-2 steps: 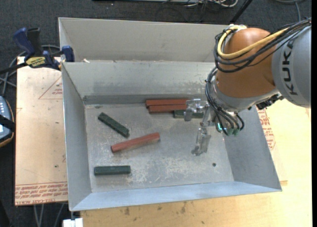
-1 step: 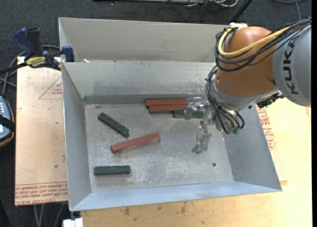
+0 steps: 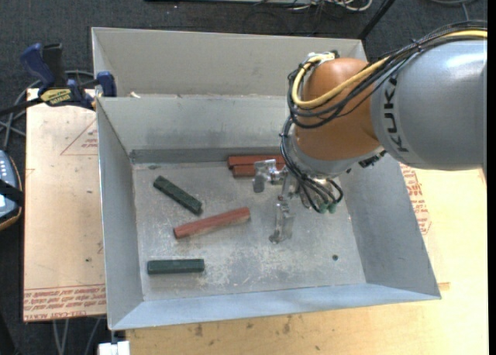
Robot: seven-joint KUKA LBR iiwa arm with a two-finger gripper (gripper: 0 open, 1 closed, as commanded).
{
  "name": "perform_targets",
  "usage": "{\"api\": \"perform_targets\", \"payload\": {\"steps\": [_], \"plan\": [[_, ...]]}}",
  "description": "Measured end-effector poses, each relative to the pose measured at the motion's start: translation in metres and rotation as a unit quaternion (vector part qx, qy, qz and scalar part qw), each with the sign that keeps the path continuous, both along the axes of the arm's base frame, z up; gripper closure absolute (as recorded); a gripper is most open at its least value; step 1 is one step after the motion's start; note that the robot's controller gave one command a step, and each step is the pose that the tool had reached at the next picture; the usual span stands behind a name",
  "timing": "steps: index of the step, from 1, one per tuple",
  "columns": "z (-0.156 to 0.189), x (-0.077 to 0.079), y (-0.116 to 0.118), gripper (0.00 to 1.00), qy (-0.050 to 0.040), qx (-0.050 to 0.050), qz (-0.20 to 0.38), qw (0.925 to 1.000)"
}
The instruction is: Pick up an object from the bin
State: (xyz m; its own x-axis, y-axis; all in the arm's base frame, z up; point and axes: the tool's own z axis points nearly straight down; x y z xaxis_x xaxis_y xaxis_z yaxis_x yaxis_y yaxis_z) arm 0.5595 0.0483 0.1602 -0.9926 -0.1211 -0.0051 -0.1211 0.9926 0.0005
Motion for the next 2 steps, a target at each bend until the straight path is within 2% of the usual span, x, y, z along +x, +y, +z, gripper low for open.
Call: {"api": "perform_targets", "payload": {"steps": [1,2], "plan": [[-0.001,0.029,0.068,0.0,0.0011,0.0,-0.051,0.9987],[-0.05,0.029,0.052,0.0,0.0018,0.0,0.042,0.9991]]}}
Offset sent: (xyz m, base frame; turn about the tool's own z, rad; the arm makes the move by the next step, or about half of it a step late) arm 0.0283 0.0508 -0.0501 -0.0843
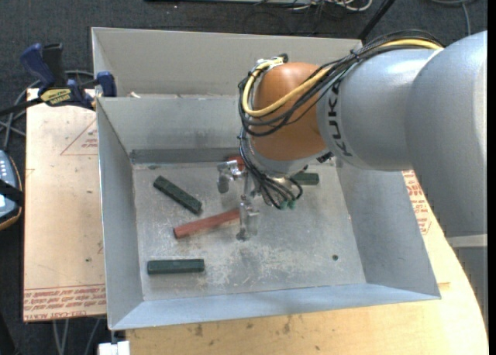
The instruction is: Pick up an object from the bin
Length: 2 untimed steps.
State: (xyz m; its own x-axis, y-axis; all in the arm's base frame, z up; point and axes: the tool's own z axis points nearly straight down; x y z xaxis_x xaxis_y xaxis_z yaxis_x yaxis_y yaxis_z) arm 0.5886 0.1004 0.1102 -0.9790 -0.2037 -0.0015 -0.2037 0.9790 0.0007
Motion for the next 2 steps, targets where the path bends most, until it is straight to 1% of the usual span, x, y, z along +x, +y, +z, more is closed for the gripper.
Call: {"api": "perform_targets", "payload": {"steps": [1,2], "plan": [[-0.0371,0.001,0.0092,0.0,-0.0006,0.0,-0.026,0.9997],[-0.0426,0.003,0.014,1.0,-0.0033,0.001,0.0,1.0]]}}
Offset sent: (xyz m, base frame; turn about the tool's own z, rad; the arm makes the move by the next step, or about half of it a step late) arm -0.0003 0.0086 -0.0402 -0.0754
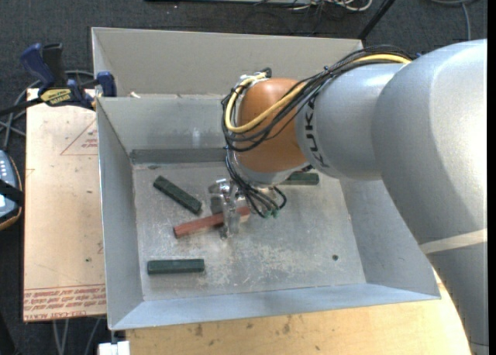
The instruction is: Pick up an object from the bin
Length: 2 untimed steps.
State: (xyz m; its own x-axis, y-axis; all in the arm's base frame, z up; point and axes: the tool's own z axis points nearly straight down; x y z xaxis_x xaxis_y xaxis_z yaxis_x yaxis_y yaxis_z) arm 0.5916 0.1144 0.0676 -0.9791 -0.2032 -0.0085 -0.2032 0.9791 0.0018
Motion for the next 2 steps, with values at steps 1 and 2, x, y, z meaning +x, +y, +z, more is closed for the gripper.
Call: {"api": "perform_targets", "payload": {"steps": [1,2], "plan": [[0.0005,0.0,-0.0003,1.0,-0.0002,0.0,0.003,1.0],[0.0038,-0.0006,-0.0003,1.0,0.001,0.0,0.004,1.0]]}}
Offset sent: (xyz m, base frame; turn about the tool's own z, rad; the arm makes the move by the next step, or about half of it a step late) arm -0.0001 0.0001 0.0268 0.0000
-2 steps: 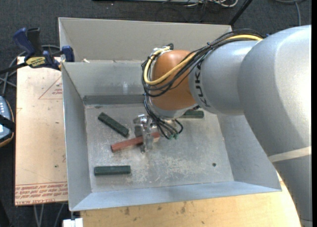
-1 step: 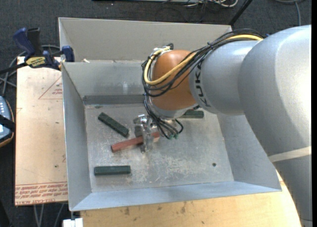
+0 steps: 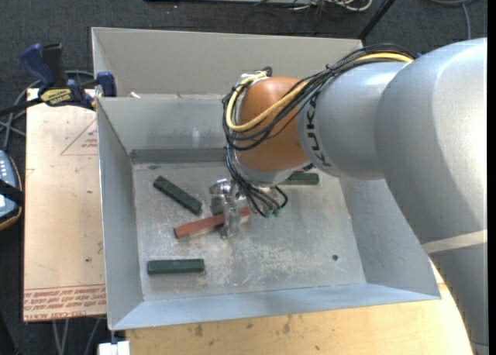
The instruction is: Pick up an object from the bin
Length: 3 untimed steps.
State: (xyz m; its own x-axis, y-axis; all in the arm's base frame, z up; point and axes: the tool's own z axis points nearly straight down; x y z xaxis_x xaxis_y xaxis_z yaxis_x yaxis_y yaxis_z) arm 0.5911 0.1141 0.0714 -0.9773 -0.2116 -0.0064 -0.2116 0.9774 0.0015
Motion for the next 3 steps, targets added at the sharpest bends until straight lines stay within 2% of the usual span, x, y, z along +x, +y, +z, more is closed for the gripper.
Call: {"api": "perform_targets", "payload": {"steps": [3], "plan": [[0.02,-0.002,0.0,1.0,0.0045,-0.001,-0.001,1.0]]}}
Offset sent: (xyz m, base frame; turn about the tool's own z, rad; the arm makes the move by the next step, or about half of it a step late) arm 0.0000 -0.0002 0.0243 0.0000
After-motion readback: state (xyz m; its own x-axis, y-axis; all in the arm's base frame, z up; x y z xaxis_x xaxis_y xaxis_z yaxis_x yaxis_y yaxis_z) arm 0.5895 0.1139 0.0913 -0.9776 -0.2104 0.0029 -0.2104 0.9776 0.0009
